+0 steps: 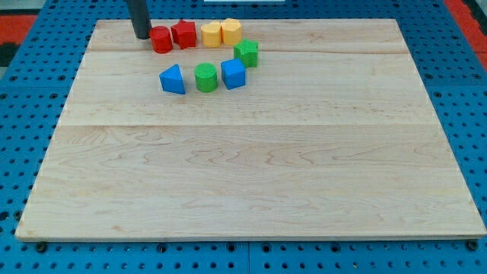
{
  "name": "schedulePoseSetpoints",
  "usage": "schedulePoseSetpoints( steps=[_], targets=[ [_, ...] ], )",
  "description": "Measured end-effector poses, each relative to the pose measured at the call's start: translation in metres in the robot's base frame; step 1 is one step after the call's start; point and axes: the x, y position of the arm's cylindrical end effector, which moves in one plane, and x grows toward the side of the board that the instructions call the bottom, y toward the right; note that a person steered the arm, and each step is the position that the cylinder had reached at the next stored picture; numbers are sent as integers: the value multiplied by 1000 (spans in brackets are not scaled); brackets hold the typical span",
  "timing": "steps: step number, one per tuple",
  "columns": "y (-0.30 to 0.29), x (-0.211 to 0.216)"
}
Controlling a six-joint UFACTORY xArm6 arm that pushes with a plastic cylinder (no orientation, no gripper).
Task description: Drag the red circle into the top side of the blue triangle
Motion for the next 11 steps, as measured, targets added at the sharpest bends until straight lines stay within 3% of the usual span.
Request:
schedulePoseSetpoints(
  steps=[1, 2, 4, 5, 8, 9, 11],
  targets=[
    [-1, -28],
    [39, -24],
    [48, 25],
    [45, 28],
    [-36, 34],
    [-48, 54],
    [-14, 63]
  ],
)
